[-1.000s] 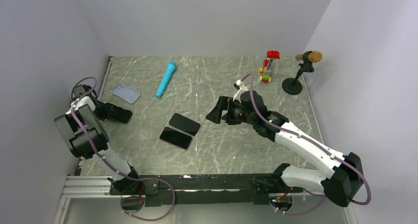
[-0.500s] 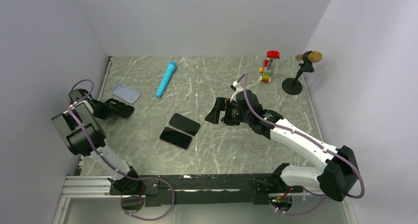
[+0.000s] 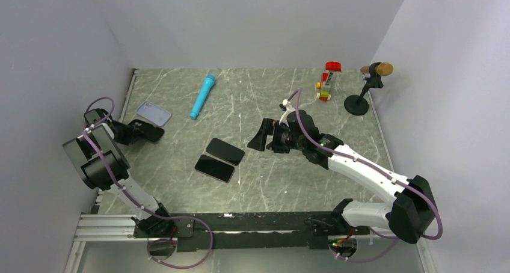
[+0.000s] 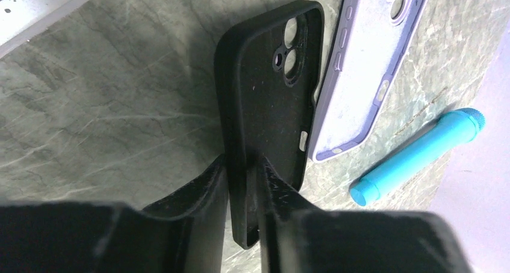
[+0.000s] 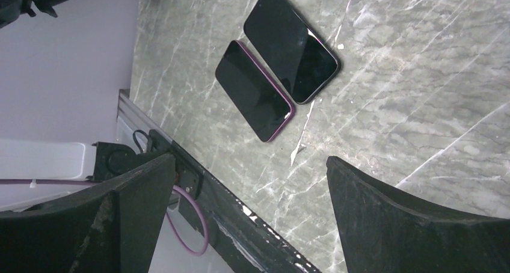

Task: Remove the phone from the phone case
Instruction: Place the phone case at the center of the board, then reset both arms

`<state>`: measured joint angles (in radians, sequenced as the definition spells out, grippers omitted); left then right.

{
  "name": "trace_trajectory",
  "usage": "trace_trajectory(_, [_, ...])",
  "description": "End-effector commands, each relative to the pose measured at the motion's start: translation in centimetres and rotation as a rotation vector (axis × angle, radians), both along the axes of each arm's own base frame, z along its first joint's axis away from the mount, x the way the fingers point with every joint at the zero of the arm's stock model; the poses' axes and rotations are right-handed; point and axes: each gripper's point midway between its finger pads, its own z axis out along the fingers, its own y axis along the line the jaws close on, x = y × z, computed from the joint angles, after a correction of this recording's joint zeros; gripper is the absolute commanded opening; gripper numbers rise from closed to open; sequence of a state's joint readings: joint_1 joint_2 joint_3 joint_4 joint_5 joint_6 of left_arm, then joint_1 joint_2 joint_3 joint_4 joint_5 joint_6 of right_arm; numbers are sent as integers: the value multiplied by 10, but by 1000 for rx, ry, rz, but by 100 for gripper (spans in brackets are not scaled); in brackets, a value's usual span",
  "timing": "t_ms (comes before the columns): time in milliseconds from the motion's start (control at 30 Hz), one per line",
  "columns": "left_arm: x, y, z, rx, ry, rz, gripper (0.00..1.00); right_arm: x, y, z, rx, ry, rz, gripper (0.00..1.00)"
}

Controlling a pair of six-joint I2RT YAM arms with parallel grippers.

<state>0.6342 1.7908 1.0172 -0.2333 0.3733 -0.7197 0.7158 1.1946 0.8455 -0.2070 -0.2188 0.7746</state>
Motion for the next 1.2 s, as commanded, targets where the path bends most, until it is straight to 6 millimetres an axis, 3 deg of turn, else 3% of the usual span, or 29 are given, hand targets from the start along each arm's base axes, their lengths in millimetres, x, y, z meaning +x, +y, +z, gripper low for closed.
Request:
trace_trajectory(0, [0,19,17,58,-27,73,32,0,3,12,47,-26,4,98])
trace_trajectory(267, [2,12,38,108,-27,58,76,-1,6,6,64,-10,5,98])
trace_trajectory(433, [3,5,55,159,-25,47,85,0,8,3,72,-2,7,98])
trace_trajectory(633, [12,-21,90,240,-78,-28,86,2,9,-2,69,7,1,98])
trace_trajectory(800, [28,-80,121,293,-175,-217,85,8,0,-9,49,8,-70,100])
trace_trajectory(933, [36,-149,156,322,-338,-422,85,12,-14,-11,33,2,-158,100])
trace_trajectory(1033, [31,-196,188,367,-494,-565,86,15,-29,-9,44,-15,-240,100])
trace_trajectory(1167, [4,-243,240,449,-721,-720,88,19,-61,0,41,-75,-389,100])
